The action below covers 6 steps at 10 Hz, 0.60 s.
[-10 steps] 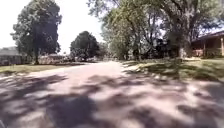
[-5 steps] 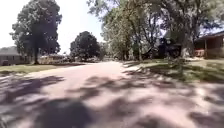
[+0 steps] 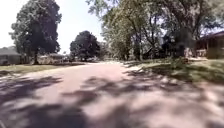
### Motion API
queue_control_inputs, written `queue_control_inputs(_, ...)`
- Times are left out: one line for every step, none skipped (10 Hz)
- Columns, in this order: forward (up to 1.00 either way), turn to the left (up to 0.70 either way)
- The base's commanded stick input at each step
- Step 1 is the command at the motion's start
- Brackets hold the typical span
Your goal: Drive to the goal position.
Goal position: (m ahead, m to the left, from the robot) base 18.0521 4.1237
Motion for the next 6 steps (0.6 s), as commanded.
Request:
queue_control_inputs(0.5,0.0)
queue_control_inputs(0.5,0.0)
queue_control_inputs(0.5,0.0)
queue_control_inputs(0.5,0.0)
queue_control_inputs(0.5,0.0)
queue_control_inputs(0.5,0.0)
